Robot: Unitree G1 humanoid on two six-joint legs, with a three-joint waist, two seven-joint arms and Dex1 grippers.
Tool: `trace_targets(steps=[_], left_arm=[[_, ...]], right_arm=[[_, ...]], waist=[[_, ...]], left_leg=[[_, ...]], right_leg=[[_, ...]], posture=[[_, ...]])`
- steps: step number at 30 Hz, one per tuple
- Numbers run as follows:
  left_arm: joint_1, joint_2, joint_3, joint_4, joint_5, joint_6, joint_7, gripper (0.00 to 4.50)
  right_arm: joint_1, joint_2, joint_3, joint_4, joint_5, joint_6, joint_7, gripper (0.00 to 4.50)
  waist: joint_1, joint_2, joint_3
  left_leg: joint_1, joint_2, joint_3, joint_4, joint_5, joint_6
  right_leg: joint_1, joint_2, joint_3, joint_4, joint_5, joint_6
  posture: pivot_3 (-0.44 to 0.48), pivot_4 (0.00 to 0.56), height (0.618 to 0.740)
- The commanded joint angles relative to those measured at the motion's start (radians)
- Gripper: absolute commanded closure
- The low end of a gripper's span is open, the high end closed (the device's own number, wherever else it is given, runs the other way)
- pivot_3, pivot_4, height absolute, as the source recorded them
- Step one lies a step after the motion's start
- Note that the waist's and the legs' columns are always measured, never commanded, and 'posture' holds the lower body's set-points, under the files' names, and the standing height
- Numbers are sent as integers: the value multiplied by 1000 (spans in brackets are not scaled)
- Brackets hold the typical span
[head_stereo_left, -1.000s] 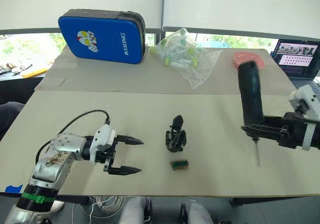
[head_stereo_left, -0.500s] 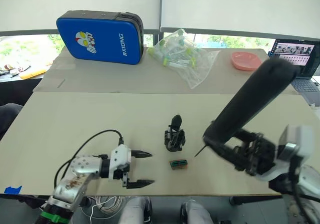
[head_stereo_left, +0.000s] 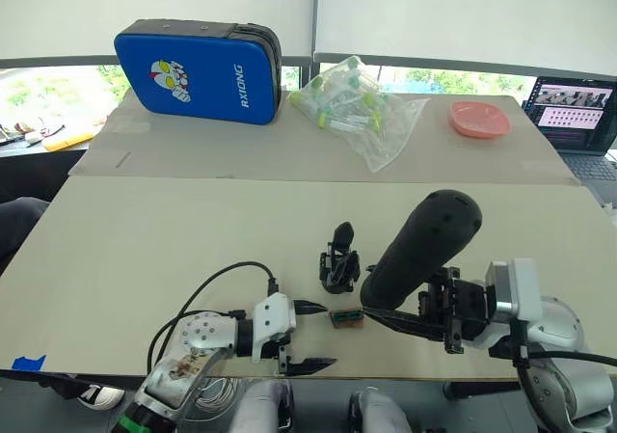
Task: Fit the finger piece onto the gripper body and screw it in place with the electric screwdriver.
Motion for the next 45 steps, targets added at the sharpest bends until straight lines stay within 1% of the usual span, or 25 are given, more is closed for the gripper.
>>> trace_targets(steps=[1,10,19,45], left_arm=[[-22,-6,-5,17,3,4,13,0],[-54,-34,-31,67,27,-2,32,0],[-61,-40,-45,82,25,12,26,0],[-55,-51,-77,94,35,17,31,0]], right_arm=[[-28,-22,-21,2,45,-52,11,2593],[-56,-23,26,48,0,-110,-10,2593],[-29,-21,79,63,-41,-157,-27,2593],[-28,-65,88,96,-47,-190,-29,2593]], waist=[[0,0,0],[5,0,0],[13,0,0],[23,0,0]], left_leg=[[0,0,0,0,0,0],[1,0,0,0,0,0],[2,0,0,1,0,0],[2,0,0,1,0,1]], right_leg=[[0,0,0,0,0,0],[1,0,0,1,0,0],[2,0,0,0,0,0],[2,-1,0,0,0,0]], posture=[[0,150,740],[0,150,740],[0,150,740],[0,150,740]])
